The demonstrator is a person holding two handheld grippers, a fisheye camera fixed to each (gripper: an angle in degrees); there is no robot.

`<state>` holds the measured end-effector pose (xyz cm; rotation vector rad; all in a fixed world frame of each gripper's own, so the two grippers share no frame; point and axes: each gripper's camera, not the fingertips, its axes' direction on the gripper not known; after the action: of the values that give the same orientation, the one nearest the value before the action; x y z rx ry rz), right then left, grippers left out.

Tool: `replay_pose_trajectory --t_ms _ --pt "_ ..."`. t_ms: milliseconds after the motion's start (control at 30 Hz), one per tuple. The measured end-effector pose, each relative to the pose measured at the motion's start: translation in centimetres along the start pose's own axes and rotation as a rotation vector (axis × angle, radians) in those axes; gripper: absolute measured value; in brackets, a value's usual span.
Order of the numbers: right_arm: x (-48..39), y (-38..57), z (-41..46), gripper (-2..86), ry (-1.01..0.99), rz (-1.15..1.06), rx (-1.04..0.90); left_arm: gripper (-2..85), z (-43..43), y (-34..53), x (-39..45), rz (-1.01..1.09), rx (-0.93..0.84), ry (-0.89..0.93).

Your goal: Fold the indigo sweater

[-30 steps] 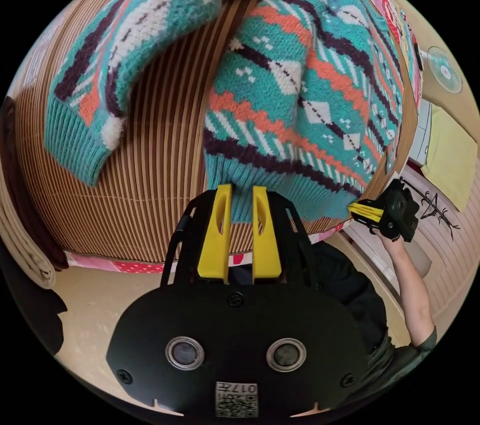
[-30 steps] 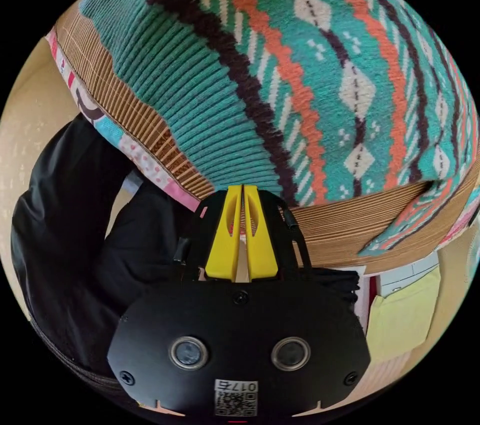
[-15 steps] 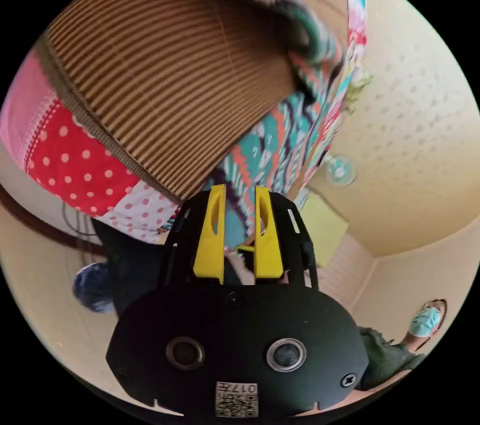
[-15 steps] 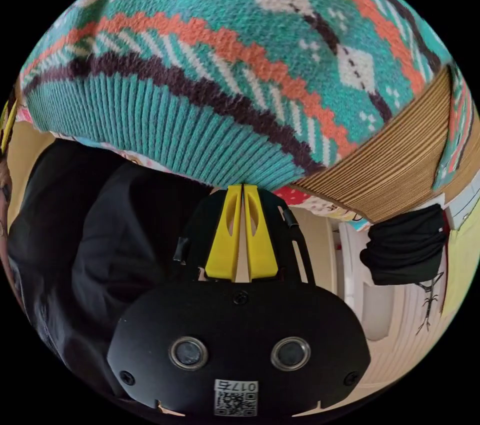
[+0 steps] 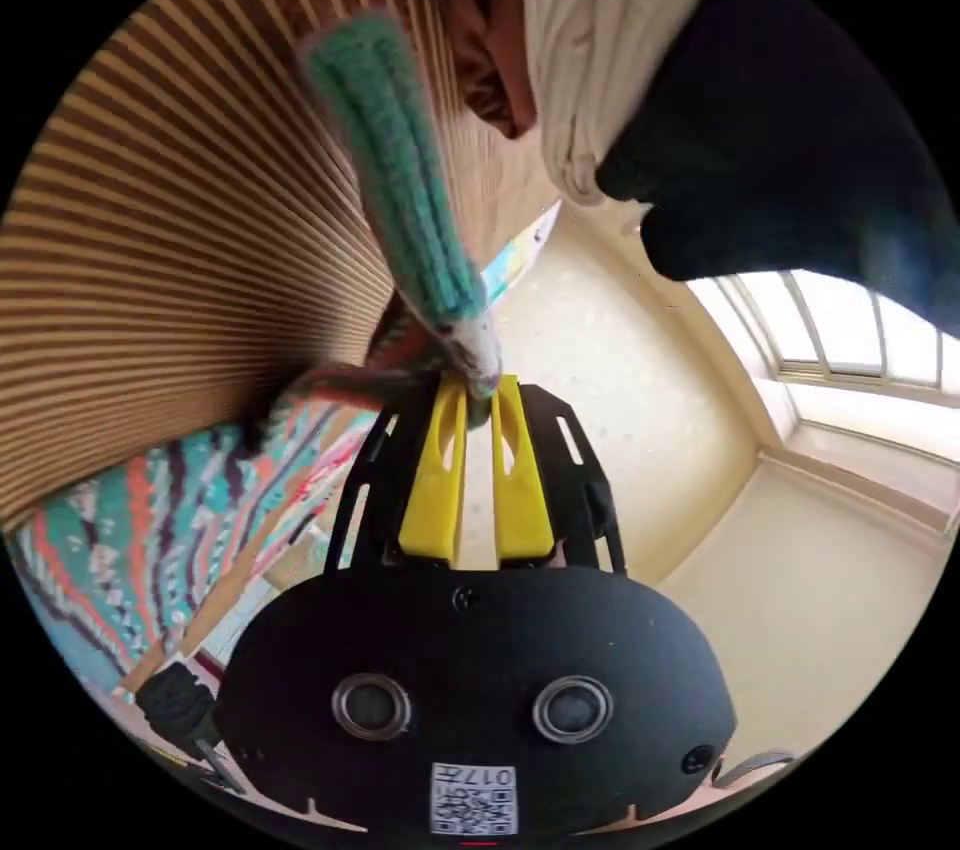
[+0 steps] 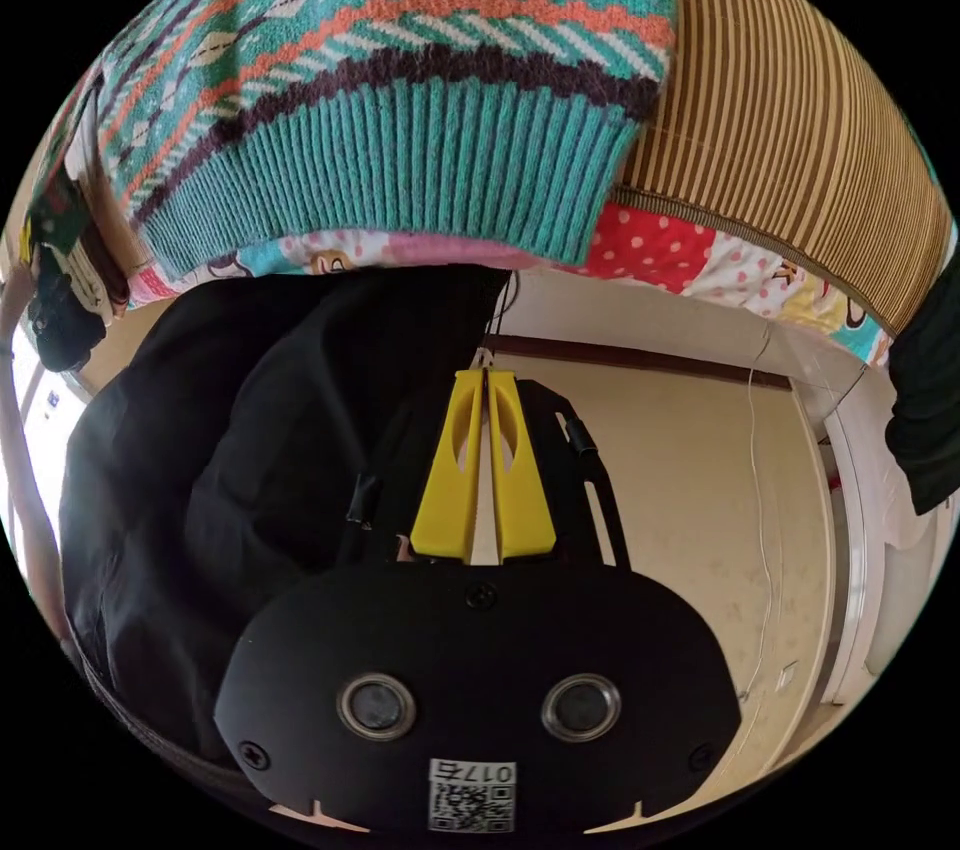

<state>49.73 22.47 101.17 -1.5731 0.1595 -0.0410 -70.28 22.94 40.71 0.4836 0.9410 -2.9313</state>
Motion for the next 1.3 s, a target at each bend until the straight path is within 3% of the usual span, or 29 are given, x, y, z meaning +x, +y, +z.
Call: replay_pose_trajectory --t_ms 67,200,300,367,500,567,767,867,1000,1300 --pt "2.9 2.0 0.8 0.6 -0.028 0.005 0.008 4.7 5.6 2.3 2.9 0.146 -0.244 -0.093" --pt "8.3 4.4 2.3 0.7 -0.115 0.065 -0.004 8.7 18.3 16.8 6.0 0.741 -0.891 -0.589" --pt "13.1 6.2 2.5 0.9 -0.264 0.125 0.048 16.6 21.8 25.8 -1.1 0.842 -1.161 -0.863" --pt "17.3 7.7 2.1 1.3 -0.427 0.167 0.141 18.0 21.5 27.7 -5.8 0.784 -1.217 -0.934" --pt "24.5 9.8 1.6 2.9 -0.771 0.256 0.339 16.9 16.6 26.7 -12.4 0.537 -1.069 -0.931" --pt "29.6 11.1 1.9 4.7 -1.084 0.326 0.524 16.5 13.9 25.8 -14.0 0.465 -0.993 -0.95" --pt "39.0 11.8 5.4 10.0 -1.744 0.549 0.956 13.9 6.8 26.2 -16.6 0.439 -0.946 -1.146" --pt "42.2 10.9 5.9 12.1 -1.848 0.644 1.085 13.5 4.1 27.3 -17.4 0.447 -0.966 -1.266" --pt "45.4 9.3 5.1 13.6 -1.814 0.696 1.111 11.5 0.6 28.0 -18.7 0.415 -0.956 -1.36" --pt "49.9 8.5 5.2 11.9 -1.713 0.824 1.055 7.7 -5.4 28.3 -23.5 0.173 -0.654 -1.199"
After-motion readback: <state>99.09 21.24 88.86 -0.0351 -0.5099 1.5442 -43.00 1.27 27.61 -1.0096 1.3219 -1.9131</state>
